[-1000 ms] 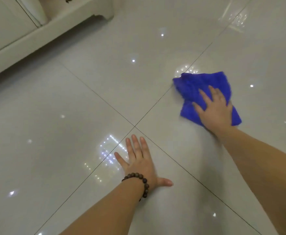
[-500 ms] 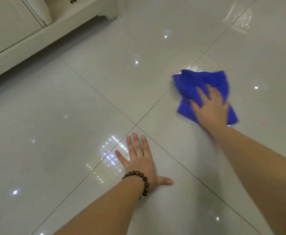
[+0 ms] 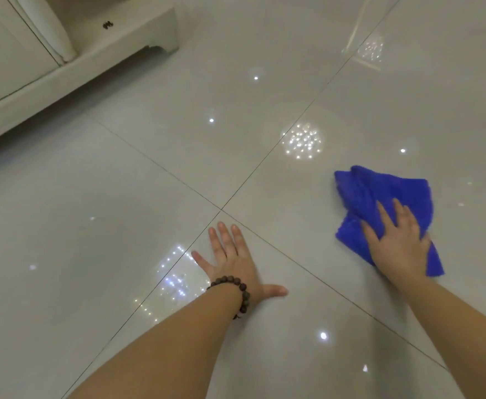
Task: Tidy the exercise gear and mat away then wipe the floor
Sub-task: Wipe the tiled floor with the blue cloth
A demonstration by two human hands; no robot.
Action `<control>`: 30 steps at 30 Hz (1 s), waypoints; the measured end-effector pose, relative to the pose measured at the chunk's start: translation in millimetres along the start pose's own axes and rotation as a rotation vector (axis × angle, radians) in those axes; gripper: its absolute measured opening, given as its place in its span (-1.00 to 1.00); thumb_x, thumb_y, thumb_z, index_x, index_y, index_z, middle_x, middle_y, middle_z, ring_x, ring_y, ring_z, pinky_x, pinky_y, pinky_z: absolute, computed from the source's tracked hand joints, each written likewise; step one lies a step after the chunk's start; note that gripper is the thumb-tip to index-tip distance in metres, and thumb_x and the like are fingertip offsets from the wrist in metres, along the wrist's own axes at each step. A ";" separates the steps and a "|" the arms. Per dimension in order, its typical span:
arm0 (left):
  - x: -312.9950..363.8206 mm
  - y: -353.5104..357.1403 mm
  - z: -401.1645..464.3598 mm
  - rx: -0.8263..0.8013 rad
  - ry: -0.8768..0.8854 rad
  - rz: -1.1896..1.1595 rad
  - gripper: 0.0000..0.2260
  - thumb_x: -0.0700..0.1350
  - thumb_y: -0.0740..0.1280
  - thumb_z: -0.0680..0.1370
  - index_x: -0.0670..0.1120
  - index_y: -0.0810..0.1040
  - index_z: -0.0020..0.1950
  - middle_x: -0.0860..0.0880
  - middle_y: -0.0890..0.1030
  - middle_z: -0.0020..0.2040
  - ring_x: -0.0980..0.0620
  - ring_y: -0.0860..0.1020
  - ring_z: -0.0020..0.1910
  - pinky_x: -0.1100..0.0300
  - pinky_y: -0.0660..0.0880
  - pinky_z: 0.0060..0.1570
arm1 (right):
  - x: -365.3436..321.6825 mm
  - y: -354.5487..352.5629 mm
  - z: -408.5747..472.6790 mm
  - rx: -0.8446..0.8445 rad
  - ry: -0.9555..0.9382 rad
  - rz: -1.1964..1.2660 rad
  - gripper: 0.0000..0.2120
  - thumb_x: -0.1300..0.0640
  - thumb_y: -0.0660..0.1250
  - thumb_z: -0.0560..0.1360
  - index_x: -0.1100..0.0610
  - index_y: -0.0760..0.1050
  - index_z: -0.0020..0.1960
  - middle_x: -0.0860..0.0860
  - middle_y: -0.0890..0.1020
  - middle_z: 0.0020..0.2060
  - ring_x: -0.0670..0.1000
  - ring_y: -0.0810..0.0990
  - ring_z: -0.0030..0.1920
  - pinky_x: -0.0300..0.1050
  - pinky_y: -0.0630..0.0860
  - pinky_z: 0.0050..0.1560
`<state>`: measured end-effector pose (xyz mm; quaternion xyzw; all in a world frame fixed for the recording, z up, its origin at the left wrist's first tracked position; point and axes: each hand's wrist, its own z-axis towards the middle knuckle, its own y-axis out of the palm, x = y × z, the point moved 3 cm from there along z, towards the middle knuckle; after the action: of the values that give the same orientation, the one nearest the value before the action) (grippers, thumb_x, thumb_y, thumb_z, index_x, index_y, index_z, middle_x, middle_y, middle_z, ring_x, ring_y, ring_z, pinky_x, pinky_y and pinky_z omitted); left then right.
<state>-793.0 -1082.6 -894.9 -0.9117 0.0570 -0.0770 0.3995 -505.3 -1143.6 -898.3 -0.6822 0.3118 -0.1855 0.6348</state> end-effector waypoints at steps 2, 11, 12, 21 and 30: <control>-1.2 -1.2 -5.2 0.040 0.053 -0.029 0.33 0.59 0.24 0.17 -0.16 -0.56 0.41 -0.17 -0.57 0.40 -0.20 -0.53 0.40 -0.47 -0.31 0.29 | 30.8 -3.1 -28.6 0.035 0.215 0.033 -0.40 -0.27 -0.02 0.55 -0.09 0.04 0.53 0.01 0.06 0.54 0.06 -0.01 0.52 0.29 0.01 0.43; -147.5 31.2 -54.2 0.122 -0.148 -0.129 0.32 0.67 0.11 0.09 -0.09 -0.63 0.33 -0.16 -0.52 0.45 -0.14 -0.52 0.42 -0.42 -0.28 0.34 | -100.7 23.2 -94.3 0.016 0.197 0.040 -0.39 -0.29 -0.03 0.55 -0.12 -0.02 0.54 0.03 -0.01 0.55 0.09 -0.06 0.53 0.32 -0.04 0.42; -149.4 31.4 -52.4 0.098 -0.133 -0.117 0.34 0.67 0.14 0.06 -0.10 -0.64 0.31 -0.17 -0.53 0.44 -0.16 -0.52 0.42 -0.42 -0.28 0.34 | -144.5 32.8 -109.4 0.004 0.027 0.015 -0.39 -0.29 -0.02 0.55 -0.13 -0.03 0.54 0.03 0.00 0.55 0.09 -0.05 0.53 0.30 -0.04 0.42; -150.0 28.8 -47.9 0.034 -0.135 -0.084 0.41 0.64 0.21 0.05 -0.14 -0.60 0.39 -0.19 -0.55 0.42 -0.20 -0.52 0.41 -0.44 -0.24 0.33 | -156.6 35.3 -77.7 -0.045 -0.289 -0.012 -0.42 -0.32 0.00 0.53 -0.21 0.03 0.51 -0.06 0.08 0.53 0.03 0.03 0.52 0.26 0.05 0.43; -148.2 31.0 -51.3 0.102 -0.126 -0.088 0.40 0.65 0.19 0.06 -0.15 -0.53 0.44 -0.20 -0.50 0.45 -0.21 -0.47 0.44 -0.44 -0.24 0.34 | -208.9 50.2 -163.6 -0.086 -0.246 -0.025 -0.39 -0.29 -0.01 0.55 -0.16 -0.07 0.53 0.00 -0.05 0.55 0.09 -0.10 0.53 0.27 -0.07 0.42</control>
<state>-949.2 -1115.9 -897.5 -0.8948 -0.0122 -0.0398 0.4444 -774.9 -1128.3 -897.3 -0.7302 0.2308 -0.0947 0.6361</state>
